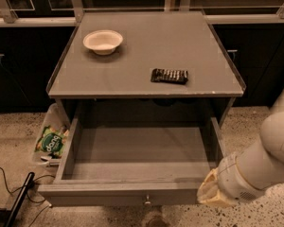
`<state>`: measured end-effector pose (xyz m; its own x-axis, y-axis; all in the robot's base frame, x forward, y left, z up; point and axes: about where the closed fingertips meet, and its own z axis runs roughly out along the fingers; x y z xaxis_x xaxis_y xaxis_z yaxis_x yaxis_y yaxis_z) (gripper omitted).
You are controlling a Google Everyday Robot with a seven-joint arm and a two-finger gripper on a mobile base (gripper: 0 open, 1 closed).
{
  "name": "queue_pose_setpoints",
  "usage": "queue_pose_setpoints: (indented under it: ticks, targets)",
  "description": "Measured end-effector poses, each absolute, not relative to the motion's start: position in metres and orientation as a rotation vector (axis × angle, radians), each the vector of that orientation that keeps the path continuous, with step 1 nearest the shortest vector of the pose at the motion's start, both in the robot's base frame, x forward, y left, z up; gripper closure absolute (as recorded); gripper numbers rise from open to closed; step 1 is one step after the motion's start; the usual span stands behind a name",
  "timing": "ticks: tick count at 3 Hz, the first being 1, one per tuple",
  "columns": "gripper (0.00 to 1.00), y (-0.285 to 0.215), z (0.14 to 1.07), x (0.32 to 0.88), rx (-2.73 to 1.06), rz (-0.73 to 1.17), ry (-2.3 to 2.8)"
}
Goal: Close top drawer
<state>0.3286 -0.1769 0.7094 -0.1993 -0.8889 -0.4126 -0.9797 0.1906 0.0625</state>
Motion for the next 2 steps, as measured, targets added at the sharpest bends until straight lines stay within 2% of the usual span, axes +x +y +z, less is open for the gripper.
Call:
queue_pose_setpoints:
  ticks: [2]
  targets:
    - [1.00, -0.156, 0.643, 0.339, -1.694, 0.528, 2.082]
